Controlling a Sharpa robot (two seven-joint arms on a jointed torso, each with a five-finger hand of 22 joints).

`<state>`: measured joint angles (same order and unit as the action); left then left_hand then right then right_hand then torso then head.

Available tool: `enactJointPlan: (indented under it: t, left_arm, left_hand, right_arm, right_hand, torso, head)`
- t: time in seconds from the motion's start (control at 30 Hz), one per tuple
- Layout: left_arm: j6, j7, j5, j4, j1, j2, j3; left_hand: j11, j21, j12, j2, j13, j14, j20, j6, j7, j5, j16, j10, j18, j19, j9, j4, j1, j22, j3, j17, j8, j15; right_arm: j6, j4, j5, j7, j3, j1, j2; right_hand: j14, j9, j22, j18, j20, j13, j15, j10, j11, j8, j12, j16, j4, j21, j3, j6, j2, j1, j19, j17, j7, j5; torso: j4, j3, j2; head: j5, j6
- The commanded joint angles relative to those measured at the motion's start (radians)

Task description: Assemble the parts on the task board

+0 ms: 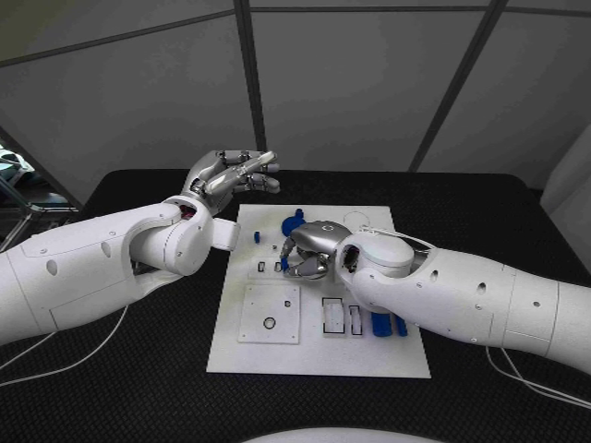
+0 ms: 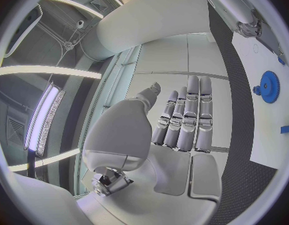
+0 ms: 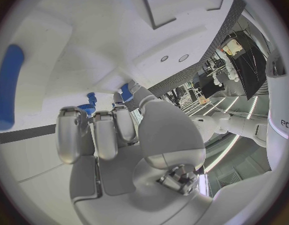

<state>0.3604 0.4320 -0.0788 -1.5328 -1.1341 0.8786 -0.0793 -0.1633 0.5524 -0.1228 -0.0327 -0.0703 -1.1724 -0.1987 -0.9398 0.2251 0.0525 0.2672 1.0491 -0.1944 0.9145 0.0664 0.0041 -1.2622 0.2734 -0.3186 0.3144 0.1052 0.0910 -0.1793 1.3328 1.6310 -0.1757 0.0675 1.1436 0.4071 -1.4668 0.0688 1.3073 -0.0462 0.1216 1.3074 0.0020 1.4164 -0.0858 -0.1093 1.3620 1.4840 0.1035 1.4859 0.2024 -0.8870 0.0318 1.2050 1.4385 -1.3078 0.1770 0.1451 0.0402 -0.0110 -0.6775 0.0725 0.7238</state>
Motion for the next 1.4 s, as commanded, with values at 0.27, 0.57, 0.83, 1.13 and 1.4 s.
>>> enactJointPlan:
  t: [0.27, 0.57, 0.83, 1.13, 1.4]
  left_arm:
    - [-0.013, -0.002, 0.001, 0.000, -0.002, -0.001, -0.001]
    - [-0.014, -0.002, 0.001, 0.004, -0.002, 0.000, -0.001]
    - [-0.014, -0.005, 0.001, 0.011, -0.002, 0.000, -0.001]
    - [0.048, -0.093, -0.129, 0.008, -0.001, 0.018, -0.001]
    - [-0.086, -0.353, -0.407, 0.008, -0.008, 0.054, -0.001]
  left_hand:
    - [0.000, -0.001, 0.001, 0.007, 0.001, 0.006, 0.001, 0.004, 0.005, 0.003, -0.005, -0.006, 0.013, -0.007, 0.000, -0.005, -0.007, -0.001, -0.001, 0.001, -0.006, 0.004]
    - [0.001, -0.001, -0.001, 0.008, 0.001, 0.006, 0.000, 0.002, 0.004, 0.003, -0.007, -0.005, 0.013, -0.008, 0.001, -0.006, -0.007, -0.001, 0.000, 0.004, -0.006, 0.004]
    - [0.003, 0.001, -0.006, 0.008, 0.000, 0.002, 0.001, -0.005, 0.002, 0.004, -0.007, 0.002, 0.012, -0.007, 0.002, -0.009, -0.010, -0.001, -0.001, 0.007, -0.003, 0.002]
    - [0.081, 0.136, -0.123, -0.027, -0.064, -0.202, 0.058, -0.103, -0.069, 0.010, 0.219, 0.191, 0.008, 0.116, 0.024, 0.007, 0.040, 0.070, 0.036, 0.153, 0.055, -0.071]
    - [0.157, 0.804, -0.637, -0.014, -0.547, -0.351, 0.152, -0.131, -0.150, 0.010, 1.102, 0.291, 0.125, 0.505, 0.133, 0.004, 0.065, 0.905, 0.076, 1.012, 0.180, -0.149]
  right_arm:
    - [-0.027, 0.000, 0.004, 0.001, 0.001, 0.000, 0.003]
    - [-0.139, 0.025, -0.003, 0.042, 0.001, 0.000, 0.021]
    - [-0.259, 0.073, -0.007, 0.082, 0.001, -0.001, 0.062]
    - [-0.202, 0.198, -0.180, 0.127, 0.000, 0.005, 0.190]
    - [0.021, 0.319, -0.429, 0.091, -0.006, 0.055, 0.346]
  right_hand:
    - [-0.068, 0.003, 0.051, -0.001, 0.002, 0.026, 0.012, -0.011, -0.006, 0.002, -0.006, -0.007, -0.028, -0.007, -0.027, 0.042, -0.023, -0.033, -0.010, -0.112, 0.004, -0.068]
    - [-0.067, 0.006, 0.047, -0.002, 0.004, 0.024, 0.014, -0.012, -0.008, -0.005, -0.006, -0.011, -0.040, -0.009, -0.052, 0.056, -0.038, -0.037, -0.013, -0.107, 0.006, -0.038]
    - [-0.067, 0.007, 0.048, -0.002, 0.004, 0.025, 0.014, -0.011, -0.008, -0.009, -0.005, -0.010, -0.040, -0.009, -0.059, 0.058, -0.043, -0.032, -0.012, -0.107, 0.006, -0.030]
    - [-0.061, 0.020, 0.022, -0.008, 0.000, 0.012, 0.007, -0.018, 0.003, -0.046, -0.016, -0.027, -0.041, -0.022, -0.073, 0.008, -0.045, -0.012, -0.029, -0.083, -0.008, 0.003]
    - [-0.057, 0.026, -0.006, -0.013, -0.011, 0.011, -0.005, -0.017, 0.016, -0.066, -0.019, -0.042, -0.033, -0.038, -0.072, -0.036, -0.029, 0.014, -0.047, -0.066, -0.020, 0.032]
  torso:
    - [0.0000, -0.0007, 0.000]
    - [0.0004, 0.0003, 0.001]
    - [0.0016, 0.0011, 0.002]
    - [0.0004, -0.0007, 0.005]
    - [0.0033, 0.0034, 0.019]
  head:
    - [-0.001, 0.000]
    - [0.002, -0.003]
    - [0.004, -0.004]
    - [0.007, -0.008]
    - [0.011, -0.004]
